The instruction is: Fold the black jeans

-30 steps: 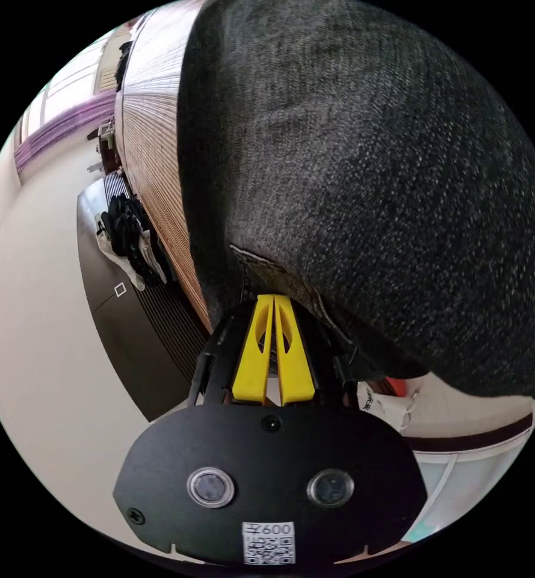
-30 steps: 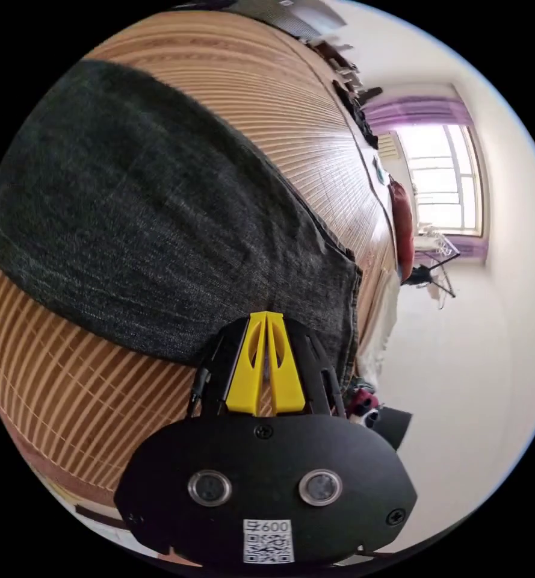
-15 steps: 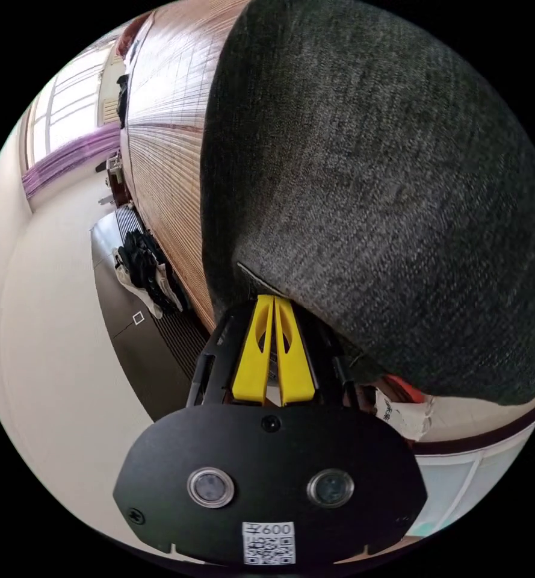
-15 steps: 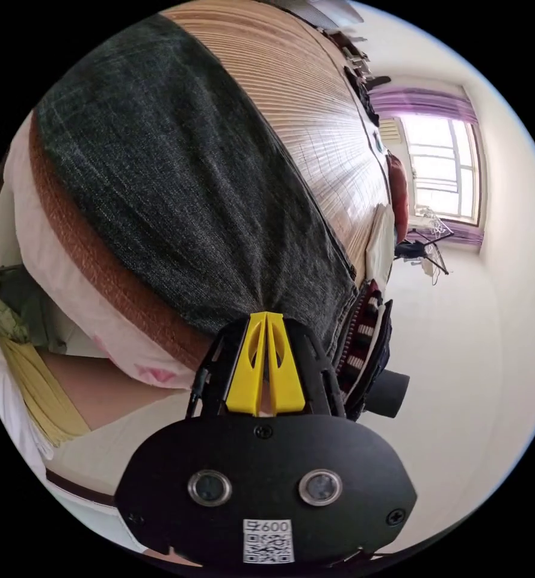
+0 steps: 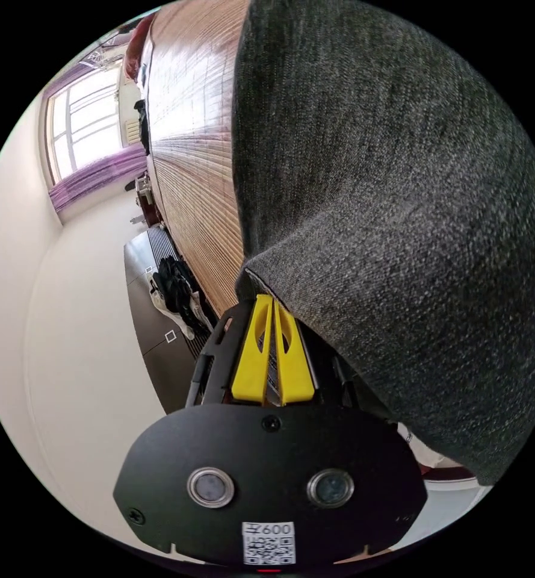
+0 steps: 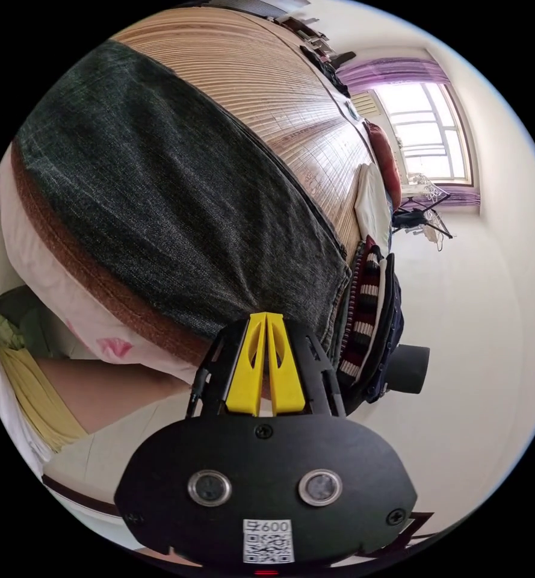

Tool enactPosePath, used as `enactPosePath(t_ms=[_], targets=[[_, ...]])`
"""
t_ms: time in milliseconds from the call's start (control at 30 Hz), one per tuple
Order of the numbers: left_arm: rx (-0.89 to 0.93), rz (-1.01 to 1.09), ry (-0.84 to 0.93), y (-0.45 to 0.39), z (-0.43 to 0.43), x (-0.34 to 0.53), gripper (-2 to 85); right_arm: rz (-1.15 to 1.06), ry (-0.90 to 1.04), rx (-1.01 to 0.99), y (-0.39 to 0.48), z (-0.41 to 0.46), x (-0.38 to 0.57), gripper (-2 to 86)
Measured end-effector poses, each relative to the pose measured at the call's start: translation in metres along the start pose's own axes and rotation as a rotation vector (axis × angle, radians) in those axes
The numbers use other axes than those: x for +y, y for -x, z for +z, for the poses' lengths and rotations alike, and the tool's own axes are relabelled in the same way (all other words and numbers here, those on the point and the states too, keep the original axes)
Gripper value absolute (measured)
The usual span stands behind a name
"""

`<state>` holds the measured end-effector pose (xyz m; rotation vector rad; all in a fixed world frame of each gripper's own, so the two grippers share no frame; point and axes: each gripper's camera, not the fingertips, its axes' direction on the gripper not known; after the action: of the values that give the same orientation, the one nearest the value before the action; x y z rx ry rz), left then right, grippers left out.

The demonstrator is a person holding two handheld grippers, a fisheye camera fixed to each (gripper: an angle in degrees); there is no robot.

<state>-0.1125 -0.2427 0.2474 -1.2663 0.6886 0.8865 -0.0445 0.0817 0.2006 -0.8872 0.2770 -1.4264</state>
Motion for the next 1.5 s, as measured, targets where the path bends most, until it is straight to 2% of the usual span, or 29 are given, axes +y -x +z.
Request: enactPosePath(t_ms=[167, 233, 300, 333, 400, 433, 500, 533, 600, 700, 733, 800, 833, 1000, 1100, 1200, 1333, 1367, 1467, 1500], targets=[[0.026, -0.144, -0.139, 0.019, -0.004, 0.010, 0.3, 0.079, 0.043, -0.006, -0.026, 0.050, 0.005, -0.8], [0.114, -0.235, -0.183, 0.035, -0.007, 0.022, 0.6, 0.119, 0.053, -0.015, -0.037, 0.066, 0.014, -0.8], [0.295, -0.345, -0.269, 0.065, -0.007, 0.053, 1.0, 0.133, 0.045, -0.021, -0.042, 0.078, 0.025, -0.8], [0.403, -0.484, -0.308, 0.092, 0.003, 0.085, 1.3, 0.142, 0.030, -0.026, -0.044, 0.085, 0.033, -0.8], [0.385, -0.803, -0.219, 0.138, 0.038, 0.161, 3.0, 0.148, -0.017, -0.039, -0.046, 0.089, 0.048, -0.8], [0.375, -0.865, -0.196, 0.147, 0.048, 0.181, 3.8, 0.145, -0.064, -0.046, -0.046, 0.087, 0.060, -0.8], [0.419, -1.043, -0.137, 0.168, 0.082, 0.235, 13.1, 0.220, -0.127, -0.050, -0.054, 0.082, 0.083, -0.8], [0.546, -1.107, -0.086, 0.178, 0.112, 0.263, 17.6, 0.304, -0.169, -0.067, -0.061, 0.077, 0.102, -0.8], [0.807, -1.155, -0.069, 0.186, 0.163, 0.304, 17.8, 0.426, -0.260, -0.097, -0.068, 0.068, 0.133, -0.8], [0.902, -1.182, -0.012, 0.186, 0.197, 0.328, 15.6, 0.471, -0.364, -0.210, -0.070, 0.062, 0.174, -0.8], [0.917, -1.177, -0.034, 0.184, 0.205, 0.336, 14.7, 0.471, -0.347, -0.228, -0.069, 0.065, 0.184, -0.8], [1.150, -1.115, -0.148, 0.179, 0.222, 0.343, 11.3, 0.466, -0.309, -0.236, -0.069, 0.073, 0.196, -0.8], [1.168, -1.113, -0.156, 0.178, 0.223, 0.345, 11.1, 0.477, -0.301, -0.241, -0.069, 0.079, 0.204, -0.8], [0.997, -0.977, -0.195, 0.173, 0.188, 0.358, 5.2, 0.653, -0.345, -0.383, -0.092, 0.112, 0.238, -0.8], [0.939, -0.923, -0.219, 0.172, 0.168, 0.366, 4.1, 0.785, -0.420, -0.496, -0.109, 0.129, 0.255, -0.8], [0.886, -0.862, -0.270, 0.187, 0.127, 0.387, 3.5, 0.850, -0.422, -0.515, -0.117, 0.141, 0.265, -0.8], [0.861, -0.950, -0.365, 0.215, 0.085, 0.446, 3.3, 0.843, -0.353, -0.543, -0.118, 0.160, 0.273, -0.8], [0.857, -0.969, -0.313, 0.212, 0.093, 0.455, 3.2, 0.839, -0.365, -0.540, -0.117, 0.161, 0.276, -0.8], [0.764, -0.776, -0.031, 0.166, 0.127, 0.408, 3.1, 0.860, -0.398, -0.513, -0.118, 0.165, 0.288, -0.8], [0.750, -0.766, 0.004, 0.157, 0.133, 0.400, 3.0, 0.905, -0.387, -0.503, -0.122, 0.168, 0.293, -0.8]])
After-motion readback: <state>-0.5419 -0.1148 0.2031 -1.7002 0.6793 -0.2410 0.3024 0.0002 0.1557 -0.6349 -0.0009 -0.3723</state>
